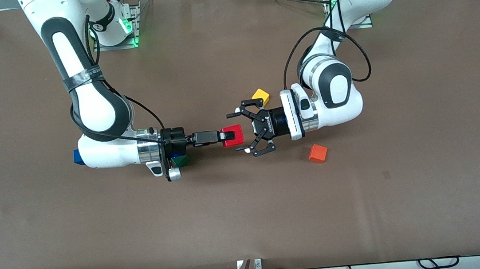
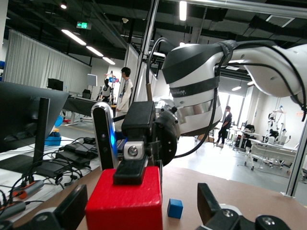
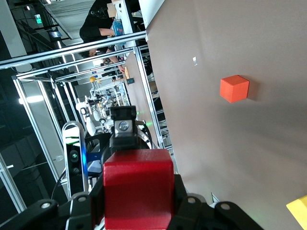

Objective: Pass red block to right arm, stack on blue
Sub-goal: 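Open the left gripper and pull it back from the red cube, then carry the red cube with the right gripper over the blue cube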

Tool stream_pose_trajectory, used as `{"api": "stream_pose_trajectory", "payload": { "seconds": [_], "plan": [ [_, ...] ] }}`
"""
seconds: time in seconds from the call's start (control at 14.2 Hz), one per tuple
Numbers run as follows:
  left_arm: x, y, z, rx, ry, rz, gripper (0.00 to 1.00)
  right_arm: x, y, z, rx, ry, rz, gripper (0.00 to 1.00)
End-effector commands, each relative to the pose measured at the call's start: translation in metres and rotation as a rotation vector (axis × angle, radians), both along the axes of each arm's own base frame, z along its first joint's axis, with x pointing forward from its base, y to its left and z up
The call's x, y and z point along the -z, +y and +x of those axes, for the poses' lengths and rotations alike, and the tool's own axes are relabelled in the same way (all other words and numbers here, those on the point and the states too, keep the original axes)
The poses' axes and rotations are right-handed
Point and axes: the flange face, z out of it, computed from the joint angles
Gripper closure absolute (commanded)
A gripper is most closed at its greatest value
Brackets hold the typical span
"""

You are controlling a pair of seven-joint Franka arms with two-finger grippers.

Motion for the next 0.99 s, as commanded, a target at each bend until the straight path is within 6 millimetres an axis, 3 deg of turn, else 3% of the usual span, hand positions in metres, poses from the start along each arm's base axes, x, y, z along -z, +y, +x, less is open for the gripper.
{"api": "stream_pose_trajectory", "payload": {
  "seconds": [0.0, 0.28, 0.49, 0.7, 0.92],
  "plan": [
    [-0.009, 0.008, 0.004, 0.02, -0.006, -0.037, 0.0, -0.008, 0.004, 0.001, -0.002, 0.007, -0.005, 1.0],
    [-0.022, 0.069, 0.033, 0.142, 0.025, 0.08, 0.0, -0.008, -0.006, 0.002, -0.018, -0.011, -0.013, 1.0],
    [-0.043, 0.107, 0.052, 0.229, 0.057, 0.209, 0.0, -0.006, -0.031, 0.003, -0.053, -0.01, -0.03, 1.0],
    [-0.038, 0.126, 0.053, 0.299, 0.12, 0.42, 0.0, 0.001, -0.085, 0.012, -0.081, -0.042, -0.089, 1.0],
    [-0.031, 0.127, 0.053, 0.322, 0.24, 0.557, 0.0, 0.017, -0.158, 0.022, -0.13, -0.064, -0.261, 1.0]
  ]
}}
